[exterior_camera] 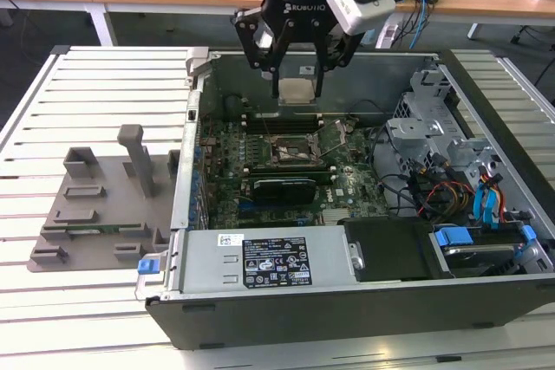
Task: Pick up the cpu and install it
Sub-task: 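Pick up the cpu and move it towards the insertion slot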
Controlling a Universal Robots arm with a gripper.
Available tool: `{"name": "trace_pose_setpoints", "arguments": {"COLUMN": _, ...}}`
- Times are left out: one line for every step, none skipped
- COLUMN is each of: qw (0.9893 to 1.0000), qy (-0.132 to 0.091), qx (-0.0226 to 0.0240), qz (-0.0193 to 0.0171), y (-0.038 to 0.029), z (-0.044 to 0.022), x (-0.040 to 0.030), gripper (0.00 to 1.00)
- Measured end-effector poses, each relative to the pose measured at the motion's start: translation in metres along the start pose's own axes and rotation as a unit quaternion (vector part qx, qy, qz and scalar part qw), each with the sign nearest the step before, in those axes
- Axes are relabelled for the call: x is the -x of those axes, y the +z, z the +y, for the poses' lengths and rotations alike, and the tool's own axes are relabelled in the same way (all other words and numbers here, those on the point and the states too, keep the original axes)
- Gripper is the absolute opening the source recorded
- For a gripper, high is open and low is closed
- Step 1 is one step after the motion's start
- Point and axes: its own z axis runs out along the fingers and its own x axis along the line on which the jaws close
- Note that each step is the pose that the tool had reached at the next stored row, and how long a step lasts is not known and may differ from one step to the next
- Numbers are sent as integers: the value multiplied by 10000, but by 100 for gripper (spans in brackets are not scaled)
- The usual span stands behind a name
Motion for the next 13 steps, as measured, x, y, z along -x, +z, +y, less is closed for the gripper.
{"name": "trace_pose_setpoints", "arguments": {"qw": 10000, "qy": 1, "qx": 0, "qz": 0, "y": 6, "z": 3, "x": 32, "gripper": 55}}
{"name": "trace_pose_setpoints", "arguments": {"qw": 10000, "qy": 4, "qx": 0, "qz": 0, "y": 20, "z": 10, "x": 80, "gripper": 55}}
{"name": "trace_pose_setpoints", "arguments": {"qw": 10000, "qy": 7, "qx": -1, "qz": 2, "y": 38, "z": 18, "x": 124, "gripper": 55}}
{"name": "trace_pose_setpoints", "arguments": {"qw": 10000, "qy": 7, "qx": -1, "qz": 6, "y": 66, "z": 34, "x": 192, "gripper": 55}}
{"name": "trace_pose_setpoints", "arguments": {"qw": 10000, "qy": 8, "qx": -2, "qz": 9, "y": 91, "z": 48, "x": 284, "gripper": 55}}
{"name": "trace_pose_setpoints", "arguments": {"qw": 10000, "qy": 8, "qx": -1, "qz": 8, "y": 99, "z": 52, "x": 319, "gripper": 55}}
{"name": "trace_pose_setpoints", "arguments": {"qw": 10000, "qy": 8, "qx": -1, "qz": 9, "y": 110, "z": 59, "x": 376, "gripper": 55}}
{"name": "trace_pose_setpoints", "arguments": {"qw": 10000, "qy": 9, "qx": -1, "qz": 9, "y": 116, "z": 65, "x": 419, "gripper": 55}}
{"name": "trace_pose_setpoints", "arguments": {"qw": 10000, "qy": 8, "qx": -1, "qz": 9, "y": 124, "z": 70, "x": 471, "gripper": 55}}
{"name": "trace_pose_setpoints", "arguments": {"qw": 10000, "qy": 8, "qx": -1, "qz": 9, "y": 129, "z": 73, "x": 494, "gripper": 55}}
{"name": "trace_pose_setpoints", "arguments": {"qw": 10000, "qy": 9, "qx": -1, "qz": 10, "y": 135, "z": 77, "x": 524, "gripper": 55}}
{"name": "trace_pose_setpoints", "arguments": {"qw": 10000, "qy": 9, "qx": -1, "qz": 10, "y": 147, "z": 82, "x": 571, "gripper": 55}}
{"name": "trace_pose_setpoints", "arguments": {"qw": 10000, "qy": 9, "qx": -1, "qz": 10, "y": 156, "z": 86, "x": 603, "gripper": 55}}
